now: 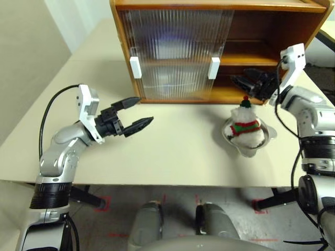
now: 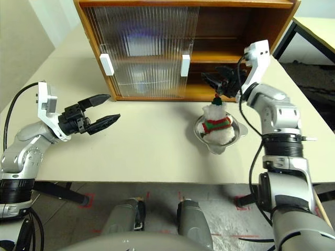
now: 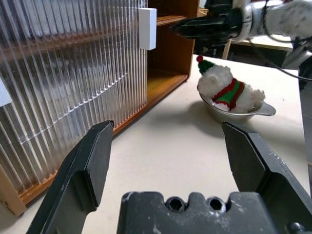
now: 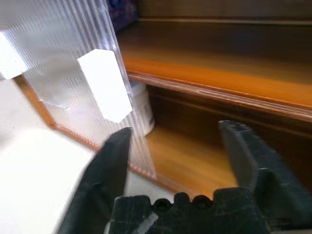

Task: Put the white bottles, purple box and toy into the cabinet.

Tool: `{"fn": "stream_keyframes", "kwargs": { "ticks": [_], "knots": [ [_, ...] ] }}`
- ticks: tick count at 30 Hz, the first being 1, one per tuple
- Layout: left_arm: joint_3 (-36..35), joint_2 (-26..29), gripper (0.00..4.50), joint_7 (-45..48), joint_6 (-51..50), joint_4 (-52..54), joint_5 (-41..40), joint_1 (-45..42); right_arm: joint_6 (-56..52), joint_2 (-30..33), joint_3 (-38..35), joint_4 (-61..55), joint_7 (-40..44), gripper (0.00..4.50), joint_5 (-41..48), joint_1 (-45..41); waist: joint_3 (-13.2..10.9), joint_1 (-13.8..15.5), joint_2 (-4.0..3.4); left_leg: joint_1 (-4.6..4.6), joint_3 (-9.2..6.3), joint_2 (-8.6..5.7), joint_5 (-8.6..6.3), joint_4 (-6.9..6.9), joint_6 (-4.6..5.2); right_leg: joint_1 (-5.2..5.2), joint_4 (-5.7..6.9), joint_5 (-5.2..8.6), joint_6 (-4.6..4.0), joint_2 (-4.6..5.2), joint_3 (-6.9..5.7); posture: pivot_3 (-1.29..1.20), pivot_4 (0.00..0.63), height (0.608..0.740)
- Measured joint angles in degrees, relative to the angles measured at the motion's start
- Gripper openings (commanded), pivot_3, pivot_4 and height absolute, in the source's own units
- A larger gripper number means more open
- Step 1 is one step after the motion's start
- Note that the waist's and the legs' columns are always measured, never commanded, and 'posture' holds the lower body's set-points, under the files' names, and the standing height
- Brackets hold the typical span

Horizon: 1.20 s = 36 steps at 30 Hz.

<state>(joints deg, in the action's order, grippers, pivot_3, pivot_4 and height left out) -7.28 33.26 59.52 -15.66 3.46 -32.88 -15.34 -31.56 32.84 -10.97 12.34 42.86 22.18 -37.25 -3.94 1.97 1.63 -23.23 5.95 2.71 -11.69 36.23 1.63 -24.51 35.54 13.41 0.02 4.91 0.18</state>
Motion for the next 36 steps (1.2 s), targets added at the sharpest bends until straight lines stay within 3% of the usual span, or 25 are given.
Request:
{"fn": "stream_keyframes", "kwargs": {
  "ticks": [8,14,23,36],
  "knots": [
    [-0.7,0.1,4.50,1.1,0.3,0.0,-0.1,0.6,-34.1,13.4,-1.0,-22.2,1.4,4.44,13.4,5.3,-0.3,1.2,0.37,-0.09,-0.20,0.00,0.00,0.00,0.01,0.03,-0.09,0.20,-0.11,-0.03,-0.18,0.17,0.047,0.740],
    [-0.7,-0.1,4.50,2.7,0.7,0.0,-0.6,0.6,-47.2,17.7,-1.1,-28.9,1.0,4.44,18.6,8.0,-0.5,2.1,0.75,-0.09,-0.23,0.00,-0.01,0.09,0.00,0.10,-0.16,0.20,-0.13,-0.02,-0.27,0.17,0.048,0.740],
    [-0.7,-0.5,4.50,4.5,0.9,0.1,-1.5,0.6,-47.9,18.1,-1.1,-30.2,-4.0,4.44,17.0,12.0,-0.7,2.3,0.94,-0.17,-0.25,-0.02,0.00,0.11,0.00,0.11,-0.21,0.19,-0.10,-0.01,-0.33,0.16,0.049,0.740],
    [-0.7,-0.5,4.50,5.9,1.1,0.1,-1.6,0.4,-44.4,21.7,-0.9,-30.3,-4.9,4.44,14.8,13.9,-0.8,2.2,1.08,-0.16,-0.31,-0.01,0.00,0.12,0.00,0.14,-0.21,0.19,-0.10,-0.03,-0.37,0.15,0.049,0.740]
  ]
}}
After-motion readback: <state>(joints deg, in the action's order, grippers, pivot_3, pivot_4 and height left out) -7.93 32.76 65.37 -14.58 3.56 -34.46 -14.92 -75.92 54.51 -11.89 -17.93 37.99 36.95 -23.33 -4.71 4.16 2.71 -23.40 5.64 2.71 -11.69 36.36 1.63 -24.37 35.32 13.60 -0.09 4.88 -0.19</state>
